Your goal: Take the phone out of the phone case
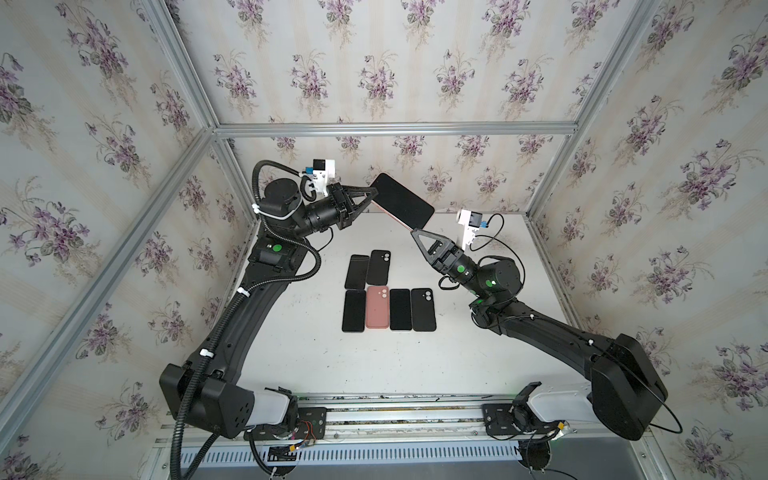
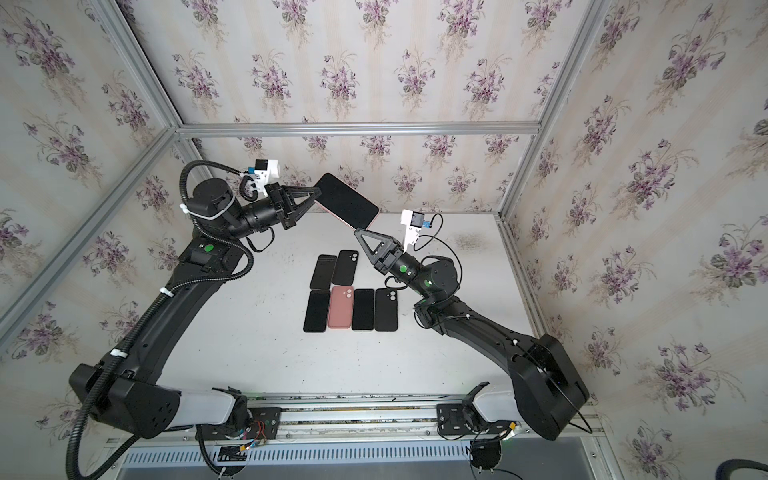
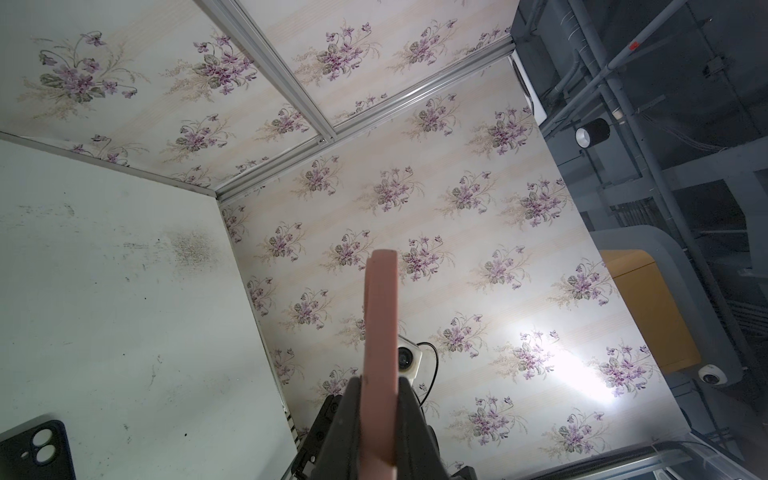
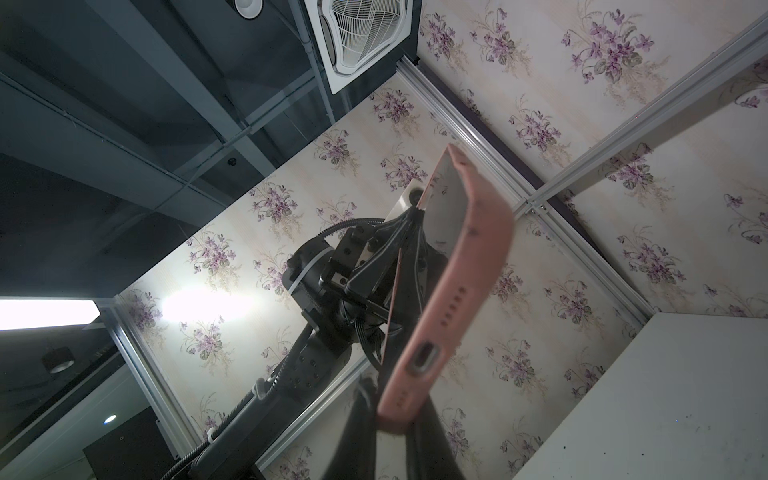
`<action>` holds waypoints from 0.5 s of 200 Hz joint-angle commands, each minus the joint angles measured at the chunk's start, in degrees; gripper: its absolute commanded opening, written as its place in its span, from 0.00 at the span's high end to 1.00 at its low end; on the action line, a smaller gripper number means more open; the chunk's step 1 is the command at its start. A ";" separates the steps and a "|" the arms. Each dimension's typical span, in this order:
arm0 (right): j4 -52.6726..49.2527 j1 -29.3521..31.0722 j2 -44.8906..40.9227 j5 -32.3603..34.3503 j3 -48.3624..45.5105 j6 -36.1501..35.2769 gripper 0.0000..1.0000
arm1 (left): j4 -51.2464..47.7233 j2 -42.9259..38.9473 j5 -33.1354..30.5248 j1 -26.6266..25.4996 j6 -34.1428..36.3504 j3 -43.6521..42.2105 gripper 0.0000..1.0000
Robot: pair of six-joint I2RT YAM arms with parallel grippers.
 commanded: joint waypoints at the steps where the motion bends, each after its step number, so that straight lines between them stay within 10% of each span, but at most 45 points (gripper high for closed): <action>1: 4.88 -0.04 1.02 1.24 -0.79 -1.06 0.94 | 3.00 -0.67 0.29 -0.63 -0.15 -0.20 1.00; 47: 0.67 0.01 1.71 -1.72 -1.55 -9.35 1.00 | 2.65 -0.52 0.45 -1.12 -4.40 0.17 1.00; 100: -29.12 0.19 -3.41 14.45 -1.61 -50.77 1.00 | 1.76 0.95 3.07 -2.13 -11.88 2.83 1.00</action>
